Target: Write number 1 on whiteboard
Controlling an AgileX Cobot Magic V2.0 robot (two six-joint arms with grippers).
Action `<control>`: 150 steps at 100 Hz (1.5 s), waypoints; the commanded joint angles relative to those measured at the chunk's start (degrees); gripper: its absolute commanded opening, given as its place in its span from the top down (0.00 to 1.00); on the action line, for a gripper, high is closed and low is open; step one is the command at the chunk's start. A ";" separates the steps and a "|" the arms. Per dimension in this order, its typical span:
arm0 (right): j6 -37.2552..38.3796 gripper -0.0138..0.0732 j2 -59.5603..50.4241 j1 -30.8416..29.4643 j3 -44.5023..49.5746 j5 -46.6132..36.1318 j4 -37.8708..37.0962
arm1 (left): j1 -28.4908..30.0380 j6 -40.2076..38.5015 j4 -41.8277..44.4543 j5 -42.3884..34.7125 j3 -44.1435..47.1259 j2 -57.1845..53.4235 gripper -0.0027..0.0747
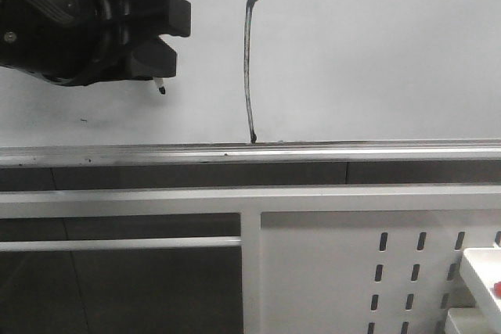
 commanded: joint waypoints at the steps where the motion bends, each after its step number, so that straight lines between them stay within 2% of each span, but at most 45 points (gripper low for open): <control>1: 0.22 0.90 0.46 -0.31 -1.40 -4.22 1.45 | 1.34 -0.69 1.49 0.62 -3.07 -1.61 0.99; 24: 0.22 0.90 0.46 -0.31 -1.40 -4.36 1.45 | 4.41 -0.69 3.43 7.78 -5.99 -1.61 0.99; 73: 0.22 0.90 0.46 -0.31 -1.40 -4.55 2.37 | 4.56 -0.69 3.52 8.83 -5.99 -1.61 0.98; 80: 0.22 0.90 0.46 -0.31 -1.40 -4.70 2.86 | 4.56 -0.69 3.52 8.68 -5.99 -1.61 0.94; 102: 0.22 0.90 0.46 -0.31 -1.40 -4.70 3.07 | 4.56 -0.69 3.52 7.96 -5.99 -1.61 0.69; 131: 0.22 0.90 0.46 -0.31 -1.40 -4.70 3.07 | 4.56 -0.69 3.17 8.08 -5.99 -1.61 0.65; 136: 0.22 0.90 0.46 -0.31 -1.40 -4.70 3.07 | 4.56 -0.69 3.17 8.29 -5.99 -1.61 0.60; 150: 0.22 0.90 0.46 -0.31 -1.40 -4.70 3.07 | 4.56 -0.69 3.05 9.66 -5.99 -1.70 0.33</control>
